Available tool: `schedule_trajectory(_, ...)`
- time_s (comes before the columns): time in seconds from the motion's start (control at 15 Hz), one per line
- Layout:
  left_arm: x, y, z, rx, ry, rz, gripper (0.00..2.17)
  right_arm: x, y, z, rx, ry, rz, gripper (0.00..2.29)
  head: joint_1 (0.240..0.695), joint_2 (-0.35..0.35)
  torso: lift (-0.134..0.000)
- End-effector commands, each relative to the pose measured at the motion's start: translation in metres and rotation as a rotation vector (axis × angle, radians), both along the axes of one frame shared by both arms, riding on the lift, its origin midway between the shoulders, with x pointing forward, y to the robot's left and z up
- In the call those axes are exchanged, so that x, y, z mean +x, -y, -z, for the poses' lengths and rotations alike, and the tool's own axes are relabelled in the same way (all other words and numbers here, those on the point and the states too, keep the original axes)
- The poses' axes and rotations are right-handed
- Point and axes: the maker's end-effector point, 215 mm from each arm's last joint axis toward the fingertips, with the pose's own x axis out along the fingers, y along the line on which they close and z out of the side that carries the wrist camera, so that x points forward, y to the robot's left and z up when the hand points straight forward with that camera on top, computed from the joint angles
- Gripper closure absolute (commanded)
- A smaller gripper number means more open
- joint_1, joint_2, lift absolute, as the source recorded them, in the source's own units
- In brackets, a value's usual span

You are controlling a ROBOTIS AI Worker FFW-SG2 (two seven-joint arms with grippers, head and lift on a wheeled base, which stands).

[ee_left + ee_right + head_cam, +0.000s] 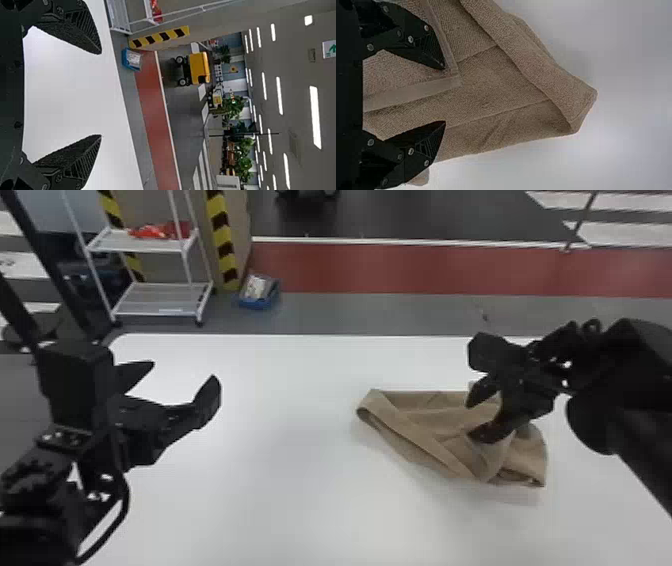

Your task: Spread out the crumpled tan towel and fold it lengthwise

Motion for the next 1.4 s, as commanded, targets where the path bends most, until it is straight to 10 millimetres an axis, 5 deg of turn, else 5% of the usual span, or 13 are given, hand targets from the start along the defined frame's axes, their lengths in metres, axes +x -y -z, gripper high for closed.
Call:
schedule_trajectory(0.0,0.000,0.000,-0.001,-0.002,0.001,-0.001,0.15,-0.005,0.006,0.008,-0.005,-0.024,0.022,0.64,0.695,-0.029,-0.120)
schedule_trajectory(0.27,-0.001,-0.001,-0.001,-0.002,0.001,-0.003,0.15,-0.016,0.012,0.026,-0.040,-0.075,0.086,0.79,0.695,-0.041,-0.120)
schedule_trajectory(0.33,-0.001,-0.001,-0.002,-0.002,0.003,-0.003,0.15,-0.015,0.013,0.025,-0.038,-0.074,0.090,1.03,0.695,-0.042,-0.120)
schedule_trajectory(0.53,0.000,-0.001,-0.002,0.001,0.003,-0.006,0.15,-0.012,0.020,0.020,-0.030,-0.069,0.108,1.16,0.695,-0.046,-0.120)
schedule_trajectory(0.6,0.000,-0.002,-0.002,0.002,0.003,-0.007,0.15,-0.010,0.020,0.014,-0.001,-0.063,0.116,1.56,0.695,-0.048,-0.120)
schedule_trajectory(0.8,-0.001,-0.002,-0.002,0.000,0.004,-0.007,0.15,0.009,0.016,-0.045,0.203,0.015,0.163,1.69,0.695,-0.050,-0.120)
schedule_trajectory(1.0,-0.001,-0.001,0.001,-0.003,-0.001,-0.004,0.15,0.026,0.021,-0.159,0.591,0.119,0.257,1.69,0.695,-0.047,-0.120)
schedule_trajectory(1.2,-0.001,0.009,0.006,-0.021,-0.009,0.024,0.15,0.003,-0.008,-0.230,0.904,0.115,0.247,1.69,0.650,-0.050,-0.120)
schedule_trajectory(1.33,-0.004,0.030,0.018,-0.062,-0.035,0.075,0.15,-0.016,-0.043,-0.248,0.999,0.115,0.179,1.69,0.628,-0.040,-0.120)
